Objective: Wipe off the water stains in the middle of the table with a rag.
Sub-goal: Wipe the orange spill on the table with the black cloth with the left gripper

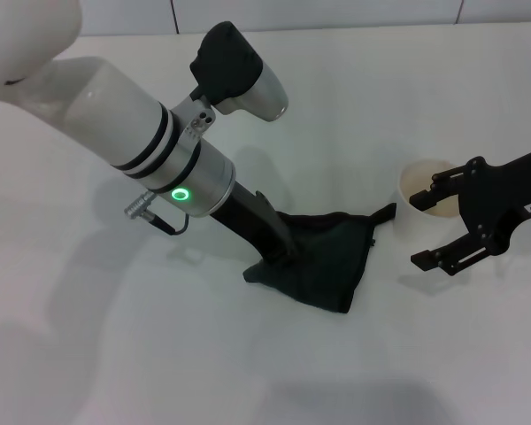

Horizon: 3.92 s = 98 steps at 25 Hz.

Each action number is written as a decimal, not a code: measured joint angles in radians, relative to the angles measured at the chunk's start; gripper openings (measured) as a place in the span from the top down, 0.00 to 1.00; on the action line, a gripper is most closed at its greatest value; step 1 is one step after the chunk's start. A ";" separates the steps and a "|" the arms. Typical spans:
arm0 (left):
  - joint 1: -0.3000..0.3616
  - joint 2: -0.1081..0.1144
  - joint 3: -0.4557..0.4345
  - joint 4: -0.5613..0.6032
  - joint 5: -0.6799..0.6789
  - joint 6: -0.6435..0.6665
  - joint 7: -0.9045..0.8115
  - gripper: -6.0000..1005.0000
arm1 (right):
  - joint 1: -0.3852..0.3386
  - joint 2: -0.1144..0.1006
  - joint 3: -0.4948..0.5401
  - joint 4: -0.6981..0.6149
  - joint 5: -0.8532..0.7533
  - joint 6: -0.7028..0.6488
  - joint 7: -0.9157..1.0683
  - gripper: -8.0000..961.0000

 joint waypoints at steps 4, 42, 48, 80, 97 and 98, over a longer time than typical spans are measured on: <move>0.004 0.005 -0.010 0.001 0.007 -0.018 -0.007 0.94 | 0.000 0.000 0.000 -0.003 0.001 -0.005 0.000 0.12; 0.011 0.002 0.032 0.042 -0.008 0.017 0.010 0.94 | -0.006 -0.003 0.000 -0.010 0.003 -0.015 -0.009 0.12; 0.000 0.000 0.140 0.064 -0.079 0.039 0.017 0.94 | -0.009 -0.003 0.000 -0.010 0.003 -0.017 -0.009 0.12; 0.053 0.009 -0.205 0.092 0.183 -0.009 -0.050 0.94 | -0.013 -0.004 0.003 -0.022 0.012 -0.016 -0.013 0.12; 0.044 0.006 -0.154 0.098 0.121 0.095 0.020 0.94 | -0.007 -0.003 0.008 -0.023 0.013 -0.007 -0.017 0.12; 0.046 0.007 -0.154 0.104 0.118 0.103 0.028 0.94 | -0.007 -0.003 0.008 -0.023 0.013 -0.007 -0.018 0.12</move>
